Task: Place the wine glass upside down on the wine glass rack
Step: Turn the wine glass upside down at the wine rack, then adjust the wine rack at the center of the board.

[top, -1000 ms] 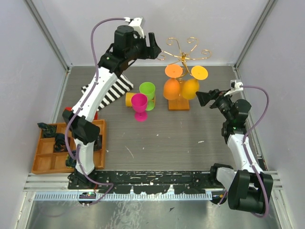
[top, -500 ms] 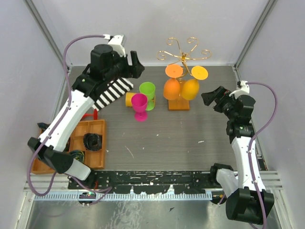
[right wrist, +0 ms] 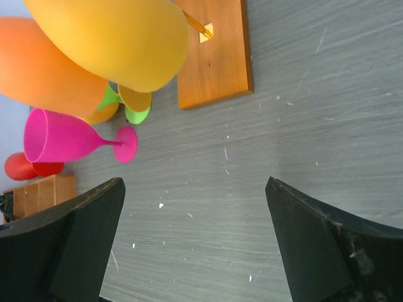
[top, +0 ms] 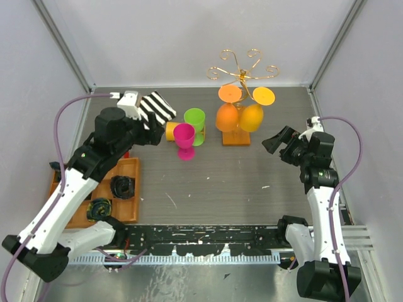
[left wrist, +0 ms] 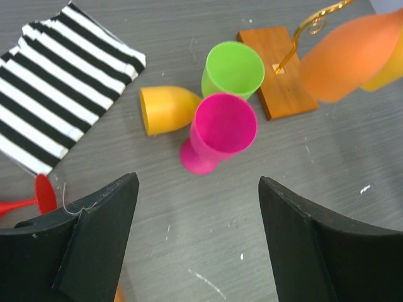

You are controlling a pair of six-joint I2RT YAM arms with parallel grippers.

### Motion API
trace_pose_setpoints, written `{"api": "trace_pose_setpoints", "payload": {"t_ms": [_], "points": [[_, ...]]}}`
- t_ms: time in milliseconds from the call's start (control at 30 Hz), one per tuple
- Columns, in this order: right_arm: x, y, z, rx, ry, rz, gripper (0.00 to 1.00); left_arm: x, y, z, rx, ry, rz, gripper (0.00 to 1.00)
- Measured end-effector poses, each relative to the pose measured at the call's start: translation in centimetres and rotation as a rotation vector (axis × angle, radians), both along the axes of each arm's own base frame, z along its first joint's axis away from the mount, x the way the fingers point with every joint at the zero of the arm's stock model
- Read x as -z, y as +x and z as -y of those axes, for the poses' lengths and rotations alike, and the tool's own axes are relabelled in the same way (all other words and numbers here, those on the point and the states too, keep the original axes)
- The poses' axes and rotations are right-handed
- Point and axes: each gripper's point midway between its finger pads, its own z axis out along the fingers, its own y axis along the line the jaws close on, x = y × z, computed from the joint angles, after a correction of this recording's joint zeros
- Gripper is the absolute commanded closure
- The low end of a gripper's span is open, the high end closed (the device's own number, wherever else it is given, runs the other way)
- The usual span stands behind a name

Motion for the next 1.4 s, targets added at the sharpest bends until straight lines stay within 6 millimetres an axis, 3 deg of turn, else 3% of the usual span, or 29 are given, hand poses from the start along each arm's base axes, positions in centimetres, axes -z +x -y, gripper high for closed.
{"api": "trace_pose_setpoints", "payload": {"t_ms": [167, 500, 667, 700, 833, 933, 1100, 1300, 1400], "points": [[0.0, -1.6, 0.6, 0.038, -0.034, -0.045, 0.00, 1.6, -2.6, -1.7, -0.008, 0.011, -0.015, 0.15], [-3.8, -4.1, 1.8, 0.094, -0.126, -0.004, 0.03, 6.4, -4.9, -2.5, 0.032, 0.079, -0.114, 0.15], [-7.7, -4.7, 2.2, 0.068, -0.214, 0.034, 0.11, 8.4, -5.4, -2.7, 0.050, 0.115, -0.146, 0.15], [-9.7, -4.5, 2.3, 0.059, -0.242, 0.069, 0.12, 9.1, -5.6, -2.8, 0.054, 0.127, -0.156, 0.15], [-13.8, -3.7, 2.0, 0.023, -0.274, 0.158, 0.19, 10.8, -6.3, -3.3, 0.059, 0.149, -0.178, 0.15], [-17.9, -1.7, 1.3, -0.027, -0.268, 0.266, 0.27, 11.8, -6.8, -3.7, 0.055, 0.156, -0.188, 0.15], [-21.7, 3.9, 0.2, -0.129, -0.228, 0.365, 0.32, 12.4, -7.0, -4.3, 0.035, 0.177, -0.203, 0.15], [-21.6, 11.4, -2.4, -0.255, -0.241, 0.343, 0.35, 12.6, -7.0, -4.9, 0.009, 0.197, -0.206, 0.14], [-21.6, 13.6, -4.8, -0.329, -0.278, 0.348, 0.36, 12.7, -7.0, -5.1, -0.003, 0.207, -0.211, 0.15]]}}
